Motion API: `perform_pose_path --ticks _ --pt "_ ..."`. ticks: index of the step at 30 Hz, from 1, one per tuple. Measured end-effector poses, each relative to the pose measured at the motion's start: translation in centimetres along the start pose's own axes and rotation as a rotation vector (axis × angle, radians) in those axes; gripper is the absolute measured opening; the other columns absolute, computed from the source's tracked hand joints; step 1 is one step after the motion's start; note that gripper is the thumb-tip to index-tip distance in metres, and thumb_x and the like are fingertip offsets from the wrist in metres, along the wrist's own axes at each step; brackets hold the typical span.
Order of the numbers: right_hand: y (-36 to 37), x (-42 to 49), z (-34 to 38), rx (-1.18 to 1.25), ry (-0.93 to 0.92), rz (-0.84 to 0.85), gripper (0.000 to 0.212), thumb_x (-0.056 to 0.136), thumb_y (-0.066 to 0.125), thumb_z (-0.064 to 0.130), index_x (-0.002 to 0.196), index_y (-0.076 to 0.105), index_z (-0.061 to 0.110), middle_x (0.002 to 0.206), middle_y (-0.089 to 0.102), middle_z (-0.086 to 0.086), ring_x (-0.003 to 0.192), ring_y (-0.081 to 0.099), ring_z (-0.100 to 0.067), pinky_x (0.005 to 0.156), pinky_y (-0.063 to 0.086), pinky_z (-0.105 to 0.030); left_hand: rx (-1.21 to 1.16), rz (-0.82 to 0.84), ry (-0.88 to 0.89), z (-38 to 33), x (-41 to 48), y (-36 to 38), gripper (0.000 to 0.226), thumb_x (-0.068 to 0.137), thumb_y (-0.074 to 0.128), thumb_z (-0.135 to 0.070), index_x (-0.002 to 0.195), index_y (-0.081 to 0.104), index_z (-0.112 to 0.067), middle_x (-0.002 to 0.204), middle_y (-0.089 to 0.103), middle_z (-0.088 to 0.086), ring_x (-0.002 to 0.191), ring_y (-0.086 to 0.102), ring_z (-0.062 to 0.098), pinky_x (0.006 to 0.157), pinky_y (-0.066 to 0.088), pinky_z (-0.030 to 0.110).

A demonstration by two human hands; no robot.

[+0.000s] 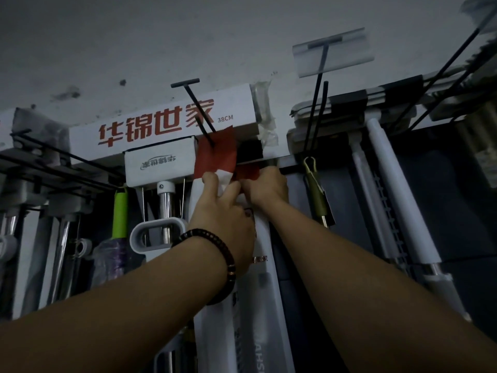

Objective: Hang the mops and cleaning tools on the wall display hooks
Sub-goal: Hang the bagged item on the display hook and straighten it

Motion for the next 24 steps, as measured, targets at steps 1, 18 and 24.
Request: perform_pose_path --ticks 1,18,24 --pt "0.0 0.2 -0.2 -0.023 0.000 -0.001 0.034 0.073 0.078 0.045 0.089 0.074 0.015 0.091 0.074 -0.007 0.081 0.070 -0.029 0.075 0.063 -0.040 0.000 0.005 0.003 -0.1 0.1 0.1 0.047 0.100 0.038 -0.051 0.133 0.060 -0.025 0.133 0.059 -0.003 0.136 0.024 0.033 0.108 0.008 0.068" --pt "-0.8 -0.5 -0.7 -0.232 -0.076 0.014 0.041 0.083 0.076 0.052 0.100 0.068 0.015 0.102 0.071 -0.009 0.093 0.070 -0.032 0.066 0.048 -0.031 -0.090 -0.211 0.008 0.6 -0.7 0.7 0.038 0.094 0.046 -0.052 0.118 0.067 -0.030 0.117 0.057 -0.005 0.120 0.035 0.028 0.101 0.023 0.060" --pt "-4.2 -3.7 2.2 -0.361 -0.197 -0.040 0.032 0.099 0.061 0.030 0.125 0.056 0.012 0.119 0.067 -0.012 0.104 0.067 -0.033 0.079 0.056 -0.039 -0.323 -0.465 0.042 1.1 -1.8 -0.3 0.040 0.084 0.061 -0.042 0.122 0.064 -0.028 0.144 0.044 0.008 0.138 0.034 0.034 0.104 0.029 0.060"
Point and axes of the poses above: each hand's wrist, its own x-axis towards the middle knuckle, its own y-axis out of the palm, z = x × y, the point moved 5 cm from there along x, towards the middle knuckle
